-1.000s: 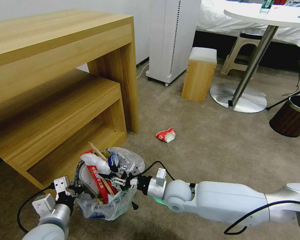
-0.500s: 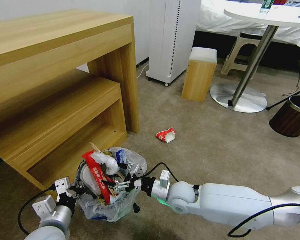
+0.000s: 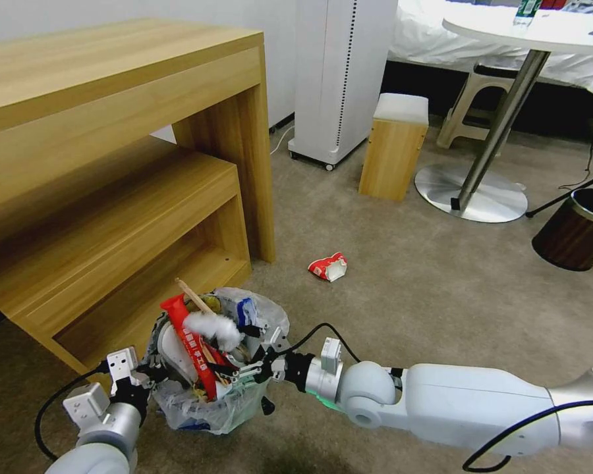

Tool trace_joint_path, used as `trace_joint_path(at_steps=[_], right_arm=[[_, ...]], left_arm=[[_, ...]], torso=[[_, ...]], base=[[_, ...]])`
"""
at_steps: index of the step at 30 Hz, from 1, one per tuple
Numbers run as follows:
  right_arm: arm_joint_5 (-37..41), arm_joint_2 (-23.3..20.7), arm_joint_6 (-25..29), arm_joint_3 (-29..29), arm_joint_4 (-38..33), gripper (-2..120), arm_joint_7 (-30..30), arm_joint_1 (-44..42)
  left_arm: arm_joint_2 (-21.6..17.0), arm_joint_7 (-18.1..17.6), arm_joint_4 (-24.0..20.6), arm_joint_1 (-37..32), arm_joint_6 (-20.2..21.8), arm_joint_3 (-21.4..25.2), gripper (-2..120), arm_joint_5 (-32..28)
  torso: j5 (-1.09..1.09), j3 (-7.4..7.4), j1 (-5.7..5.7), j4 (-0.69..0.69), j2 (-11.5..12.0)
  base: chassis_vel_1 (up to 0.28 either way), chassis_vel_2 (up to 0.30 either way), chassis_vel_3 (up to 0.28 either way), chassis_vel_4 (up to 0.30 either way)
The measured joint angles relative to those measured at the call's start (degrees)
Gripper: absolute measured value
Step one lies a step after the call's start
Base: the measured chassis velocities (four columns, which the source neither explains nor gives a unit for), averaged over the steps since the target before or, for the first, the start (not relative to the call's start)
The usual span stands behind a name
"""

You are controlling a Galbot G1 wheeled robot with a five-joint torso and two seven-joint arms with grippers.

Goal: Pick up the trash bin and place the garbage on the floor into it.

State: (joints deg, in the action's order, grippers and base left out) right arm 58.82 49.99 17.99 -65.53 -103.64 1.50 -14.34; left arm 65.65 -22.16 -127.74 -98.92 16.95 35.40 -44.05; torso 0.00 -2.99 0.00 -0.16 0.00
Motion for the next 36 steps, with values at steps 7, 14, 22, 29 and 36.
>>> trace_joint_path(at_steps=[7,14,22,29,36], right_arm=[[-0.4,-1.4,0.0,0.0,-0.3,97,0.0,-0.2],[-1.0,-1.9,0.4,0.6,-0.4,95,0.1,-0.6],[-1.1,0.1,0.8,5.0,-0.6,95,2.2,-1.8],[-1.0,1.7,0.3,12.4,0.2,97,7.7,-2.8],[-3.0,-0.8,-2.3,21.1,1.3,100,14.6,-5.1]], left_arm=[[0.2,0.0,0.0,0.2,-0.1,-0.4,1,0.0],[0.2,0.0,0.0,0.2,-0.1,-0.4,1,0.1],[0.5,0.0,0.2,0.0,-0.1,-0.6,1,0.6],[0.4,0.2,0.1,-0.7,-0.1,0.0,1,0.8],[0.5,0.3,-0.6,-1.7,0.0,0.4,1,1.5]], torso=[[0.0,0.0,0.0,0.0,0.0],[0.0,0.0,0.0,0.0,0.0],[-0.01,0.0,0.0,0.0,0.0],[-0.01,0.0,0.0,0.0,0.0],[0.0,0.0,0.0,0.0,0.0]], base=[[0.0,0.0,0.0,0.0],[0.0,0.0,0.0,0.0],[0.0,0.0,0.0,0.0],[0.0,0.0,0.0,0.0],[0.0,0.0,0.0,0.0]])
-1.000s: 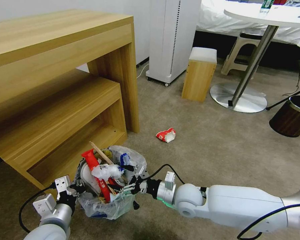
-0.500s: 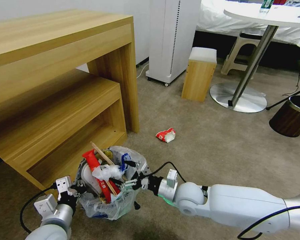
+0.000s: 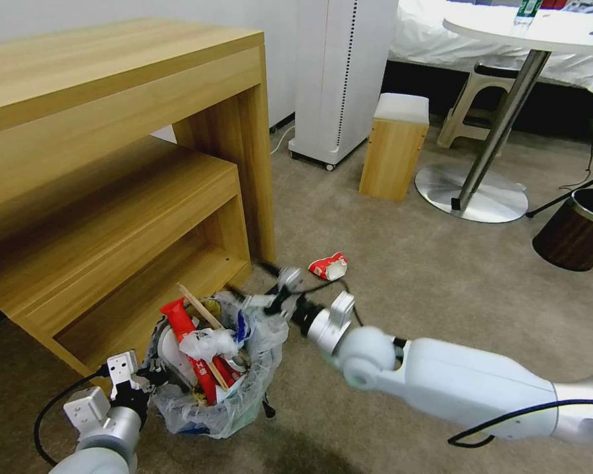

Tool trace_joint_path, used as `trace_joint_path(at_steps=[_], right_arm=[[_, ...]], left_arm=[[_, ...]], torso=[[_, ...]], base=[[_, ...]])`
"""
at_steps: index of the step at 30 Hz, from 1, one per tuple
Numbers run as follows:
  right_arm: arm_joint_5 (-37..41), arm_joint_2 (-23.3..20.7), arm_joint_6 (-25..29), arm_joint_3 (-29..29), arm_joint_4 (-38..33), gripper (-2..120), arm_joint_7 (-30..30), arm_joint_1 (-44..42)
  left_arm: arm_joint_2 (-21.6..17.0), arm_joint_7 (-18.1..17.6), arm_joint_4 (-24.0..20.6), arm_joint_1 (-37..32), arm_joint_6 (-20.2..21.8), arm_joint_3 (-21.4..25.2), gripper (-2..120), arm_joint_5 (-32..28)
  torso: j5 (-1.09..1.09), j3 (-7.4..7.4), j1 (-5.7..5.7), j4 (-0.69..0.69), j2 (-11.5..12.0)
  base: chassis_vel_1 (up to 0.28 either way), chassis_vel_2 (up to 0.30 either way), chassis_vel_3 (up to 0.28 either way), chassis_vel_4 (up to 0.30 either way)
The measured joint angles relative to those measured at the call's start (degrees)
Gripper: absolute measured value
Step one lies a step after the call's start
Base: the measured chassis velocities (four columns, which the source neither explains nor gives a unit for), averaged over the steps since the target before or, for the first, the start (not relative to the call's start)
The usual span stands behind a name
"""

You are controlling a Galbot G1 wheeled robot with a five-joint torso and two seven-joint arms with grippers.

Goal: Pick up the trash bin and place the garbage on the floor into it.

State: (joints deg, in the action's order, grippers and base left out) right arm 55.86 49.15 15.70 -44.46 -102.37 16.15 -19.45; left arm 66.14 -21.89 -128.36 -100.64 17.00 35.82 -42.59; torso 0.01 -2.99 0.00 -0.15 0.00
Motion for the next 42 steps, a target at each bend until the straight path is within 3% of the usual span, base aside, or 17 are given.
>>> trace_joint_path(at_steps=[6,8,11,19,27,42], right_arm=[[-1.9,-4.2,-1.5,10.9,3.4,100,6.6,-6.1],[-2.1,-4.6,-1.7,12.2,3.9,100,7.0,-6.9],[-3.5,-7.2,-2.4,21.5,6.8,100,9.1,-12.7],[-5.9,-8.2,-2.8,31.9,9.6,100,11.4,-19.9],[-9.2,-7.5,-3.0,36.6,10.2,100,13.0,-25.3],[-16.5,-3.4,-1.2,38.9,12.5,100,15.0,-28.4]], left_arm=[[0.0,0.4,0.5,-0.2,0.0,-0.1,1,1.1],[0.0,0.5,0.5,-0.2,0.0,-0.1,1,1.2],[0.1,0.7,1.0,-0.2,0.1,-0.4,1,1.7],[-0.2,0.7,1.1,-0.4,0.0,-0.4,1,2.0],[0.1,0.8,1.3,-0.5,-0.1,-0.6,1,2.3],[0.0,0.8,0.7,-1.3,-0.7,-0.1,1,2.3]], torso=[[0.01,0.0,0.0,-0.01,0.0],[0.01,0.0,0.0,0.0,0.0],[0.01,0.0,0.0,-0.01,0.0],[0.01,0.0,0.0,0.01,0.0],[0.0,0.0,0.0,-0.02,0.0],[-0.01,0.0,0.0,0.0,0.0]], base=[[0.0,0.0,0.0,0.0],[0.0,0.0,0.0,0.0],[0.0,0.0,0.0,0.0],[0.0,0.0,0.0,0.0],[-0.006,-0.006,-0.006,-0.005],[-0.003,-0.003,-0.003,-0.003]])
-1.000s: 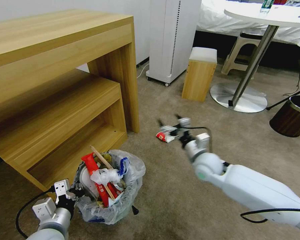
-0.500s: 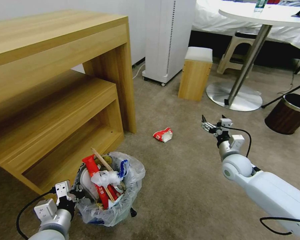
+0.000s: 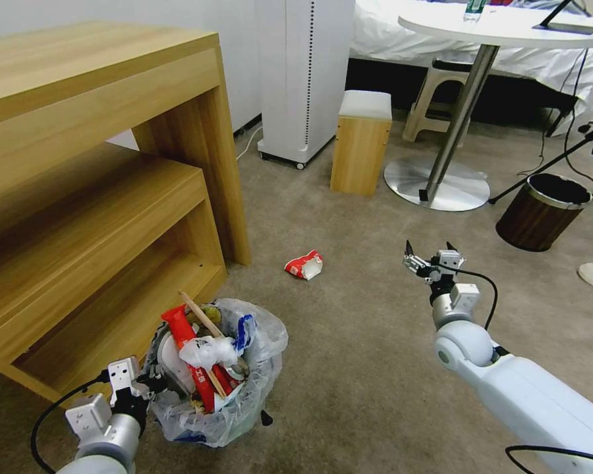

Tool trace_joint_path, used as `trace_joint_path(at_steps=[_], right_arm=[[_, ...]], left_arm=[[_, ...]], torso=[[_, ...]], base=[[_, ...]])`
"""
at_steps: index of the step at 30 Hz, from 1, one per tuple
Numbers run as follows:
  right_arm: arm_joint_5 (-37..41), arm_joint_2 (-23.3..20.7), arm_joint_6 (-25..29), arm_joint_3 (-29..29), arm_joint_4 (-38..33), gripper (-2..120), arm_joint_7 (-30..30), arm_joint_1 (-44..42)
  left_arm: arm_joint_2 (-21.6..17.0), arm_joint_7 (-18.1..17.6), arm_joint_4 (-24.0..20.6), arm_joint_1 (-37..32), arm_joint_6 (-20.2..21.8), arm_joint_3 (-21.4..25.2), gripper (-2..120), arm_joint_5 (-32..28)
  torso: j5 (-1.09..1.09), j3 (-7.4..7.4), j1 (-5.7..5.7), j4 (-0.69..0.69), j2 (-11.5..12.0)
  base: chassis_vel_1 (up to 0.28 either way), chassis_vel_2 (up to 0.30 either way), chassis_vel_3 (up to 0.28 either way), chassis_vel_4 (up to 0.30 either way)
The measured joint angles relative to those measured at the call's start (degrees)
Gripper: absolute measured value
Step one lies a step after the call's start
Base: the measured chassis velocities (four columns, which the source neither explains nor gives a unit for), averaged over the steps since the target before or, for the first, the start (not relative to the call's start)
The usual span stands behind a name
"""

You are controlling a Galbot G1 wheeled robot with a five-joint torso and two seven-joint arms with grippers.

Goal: Pick up the trash bin and place the garbage on the floor into it.

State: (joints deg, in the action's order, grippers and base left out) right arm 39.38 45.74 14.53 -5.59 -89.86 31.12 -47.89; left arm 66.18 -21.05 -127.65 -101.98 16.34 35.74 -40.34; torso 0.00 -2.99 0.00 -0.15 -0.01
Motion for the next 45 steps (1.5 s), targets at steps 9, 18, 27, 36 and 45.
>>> trace_joint_path(at_steps=[9,18,27,36,45], right_arm=[[-2.4,0.8,0.7,0.2,0.0,100,-0.1,-0.2],[-1.8,1.1,0.5,0.2,-0.7,100,-1.8,-0.5],[-1.2,1.0,0.3,0.0,-0.9,100,-1.7,-0.8],[-1.3,1.3,0.3,-0.4,-0.7,100,-1.9,-0.8],[-1.5,1.8,0.5,-1.3,-0.2,100,-2.0,0.1]], left_arm=[[0.0,-0.1,-0.4,-0.5,-0.1,0.3,1,-0.2],[-0.2,-0.3,-0.8,-1.0,-0.1,1.1,1,-1.0],[-0.2,-0.3,-0.8,-1.0,-0.2,1.3,1,-1.2],[0.0,-0.3,-0.8,-0.8,-0.3,1.2,1,-1.2],[0.0,-0.3,-0.8,-0.8,-0.3,1.2,1,-1.3]], torso=[[0.0,0.0,0.0,-0.01,0.0],[0.0,0.0,0.0,-0.01,0.0],[0.0,0.0,0.0,-0.01,0.0],[0.02,-0.01,0.0,0.0,0.0],[0.0,-0.01,0.0,-0.01,0.0]], base=[[0.0,0.0,0.0,0.0],[0.0,0.0,0.0,0.0],[-0.023,0.019,0.017,-0.014],[-0.137,0.124,0.134,-0.138],[-0.134,0.128,0.125,-0.134]])
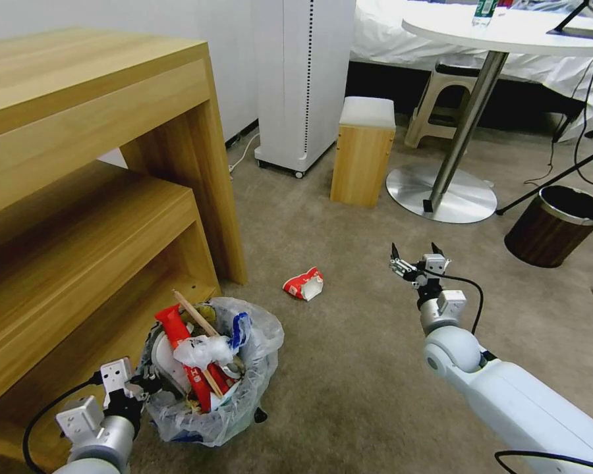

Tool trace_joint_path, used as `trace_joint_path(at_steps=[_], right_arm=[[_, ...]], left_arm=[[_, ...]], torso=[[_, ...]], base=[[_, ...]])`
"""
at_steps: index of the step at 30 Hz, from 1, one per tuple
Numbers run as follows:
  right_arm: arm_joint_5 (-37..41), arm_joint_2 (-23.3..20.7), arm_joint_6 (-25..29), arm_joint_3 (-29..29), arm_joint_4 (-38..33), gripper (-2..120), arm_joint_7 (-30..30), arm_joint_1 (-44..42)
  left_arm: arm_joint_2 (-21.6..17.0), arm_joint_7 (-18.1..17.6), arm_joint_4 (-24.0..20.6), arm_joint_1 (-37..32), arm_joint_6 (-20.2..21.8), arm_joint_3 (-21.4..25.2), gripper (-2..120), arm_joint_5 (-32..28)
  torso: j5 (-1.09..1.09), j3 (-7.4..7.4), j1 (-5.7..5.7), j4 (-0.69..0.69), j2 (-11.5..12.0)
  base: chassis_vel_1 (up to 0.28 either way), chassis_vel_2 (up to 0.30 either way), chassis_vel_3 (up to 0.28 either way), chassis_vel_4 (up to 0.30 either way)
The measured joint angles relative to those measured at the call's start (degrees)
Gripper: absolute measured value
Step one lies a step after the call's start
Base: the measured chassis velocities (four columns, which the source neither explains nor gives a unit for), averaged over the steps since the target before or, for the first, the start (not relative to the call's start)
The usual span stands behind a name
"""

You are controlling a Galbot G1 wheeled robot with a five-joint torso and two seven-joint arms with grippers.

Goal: Pick up the trash bin and place the garbage on the floor into it.

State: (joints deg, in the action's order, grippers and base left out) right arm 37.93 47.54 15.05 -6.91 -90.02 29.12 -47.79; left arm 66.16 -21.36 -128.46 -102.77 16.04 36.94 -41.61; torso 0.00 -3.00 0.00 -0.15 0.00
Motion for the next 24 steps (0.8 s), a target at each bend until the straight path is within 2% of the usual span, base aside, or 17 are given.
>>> trace_joint_path(at_steps=[16,24], right_arm=[[-0.2,0.2,0.3,-0.8,0.9,100,-0.6,0.8],[-0.1,0.5,0.8,-1.5,1.2,100,-0.9,1.2]], left_arm=[[-0.9,-0.3,-1.3,-0.3,0.9,-0.5,1,-1.3],[-0.8,-0.2,-1.2,-0.5,0.9,-0.6,1,-1.1]], torso=[[0.0,0.01,0.0,-0.01,0.0],[0.01,0.01,0.0,0.01,0.0]], base=[[-0.087,0.091,0.095,-0.093],[-0.027,0.023,0.023,-0.03]])
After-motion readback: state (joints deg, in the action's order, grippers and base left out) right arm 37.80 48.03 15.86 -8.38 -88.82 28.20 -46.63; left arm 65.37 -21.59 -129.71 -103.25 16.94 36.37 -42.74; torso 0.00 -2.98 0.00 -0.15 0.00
